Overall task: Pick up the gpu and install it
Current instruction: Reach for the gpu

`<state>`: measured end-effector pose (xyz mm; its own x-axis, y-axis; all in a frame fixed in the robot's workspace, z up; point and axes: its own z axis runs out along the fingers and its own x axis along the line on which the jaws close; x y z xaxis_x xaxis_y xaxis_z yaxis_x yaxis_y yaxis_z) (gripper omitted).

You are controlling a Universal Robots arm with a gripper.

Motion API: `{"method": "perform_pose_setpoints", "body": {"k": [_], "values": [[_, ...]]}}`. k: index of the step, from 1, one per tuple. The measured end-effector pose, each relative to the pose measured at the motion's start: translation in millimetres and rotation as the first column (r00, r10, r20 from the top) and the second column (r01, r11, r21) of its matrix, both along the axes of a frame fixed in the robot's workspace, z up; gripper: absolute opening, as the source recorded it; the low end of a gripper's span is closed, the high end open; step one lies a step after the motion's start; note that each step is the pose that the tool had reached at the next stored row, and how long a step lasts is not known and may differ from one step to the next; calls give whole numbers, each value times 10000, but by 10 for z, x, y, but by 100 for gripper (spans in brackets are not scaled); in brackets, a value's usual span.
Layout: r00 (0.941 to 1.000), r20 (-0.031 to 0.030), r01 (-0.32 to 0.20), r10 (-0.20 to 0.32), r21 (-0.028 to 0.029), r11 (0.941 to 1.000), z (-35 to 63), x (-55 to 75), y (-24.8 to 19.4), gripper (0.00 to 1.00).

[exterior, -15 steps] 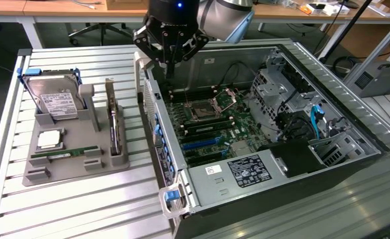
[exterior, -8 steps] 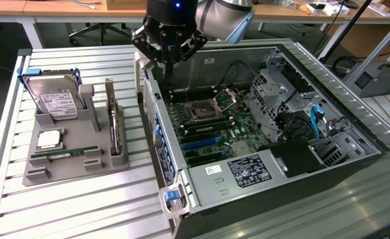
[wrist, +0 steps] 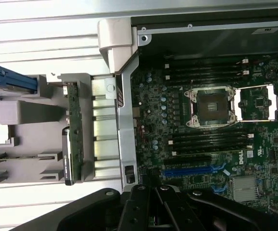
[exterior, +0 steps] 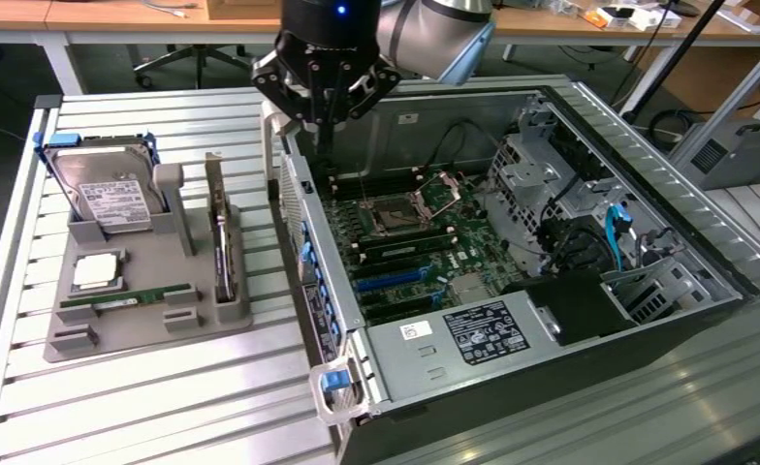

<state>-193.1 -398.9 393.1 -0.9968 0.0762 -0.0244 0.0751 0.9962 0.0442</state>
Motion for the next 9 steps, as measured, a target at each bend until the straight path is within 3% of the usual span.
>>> {"method": "perform_pose_setpoints", "body": {"k": [9], "values": [[10000,0,0,0,0,10000,0,-56,0,11]]}}
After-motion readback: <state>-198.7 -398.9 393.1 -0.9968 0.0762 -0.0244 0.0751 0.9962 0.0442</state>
